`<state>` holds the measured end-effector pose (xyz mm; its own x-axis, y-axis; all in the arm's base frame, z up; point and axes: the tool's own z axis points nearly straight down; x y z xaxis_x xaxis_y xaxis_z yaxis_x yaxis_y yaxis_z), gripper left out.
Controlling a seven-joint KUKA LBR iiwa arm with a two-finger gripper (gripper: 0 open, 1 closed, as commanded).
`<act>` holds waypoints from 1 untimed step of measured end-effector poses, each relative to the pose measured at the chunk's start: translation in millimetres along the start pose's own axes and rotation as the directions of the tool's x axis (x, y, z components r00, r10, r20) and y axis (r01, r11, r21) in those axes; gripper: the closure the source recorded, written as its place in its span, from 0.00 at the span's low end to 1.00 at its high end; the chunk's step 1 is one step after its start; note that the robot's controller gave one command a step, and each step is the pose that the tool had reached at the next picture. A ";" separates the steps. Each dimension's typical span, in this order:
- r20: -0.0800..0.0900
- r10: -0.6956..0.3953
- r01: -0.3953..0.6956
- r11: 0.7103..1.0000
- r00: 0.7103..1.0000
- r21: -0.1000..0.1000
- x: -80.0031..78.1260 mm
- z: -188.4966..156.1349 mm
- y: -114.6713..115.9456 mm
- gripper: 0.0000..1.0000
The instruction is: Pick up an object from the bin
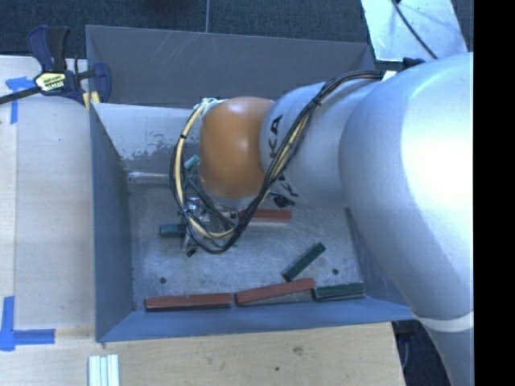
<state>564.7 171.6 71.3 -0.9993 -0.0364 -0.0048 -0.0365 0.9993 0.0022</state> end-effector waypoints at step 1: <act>0.008 0.003 -0.003 1.000 1.000 0.001 -4.3 -148.5 -23.4 1.00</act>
Offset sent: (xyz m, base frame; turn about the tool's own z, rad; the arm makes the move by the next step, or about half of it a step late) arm 0.0017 -0.0230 0.1427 0.0011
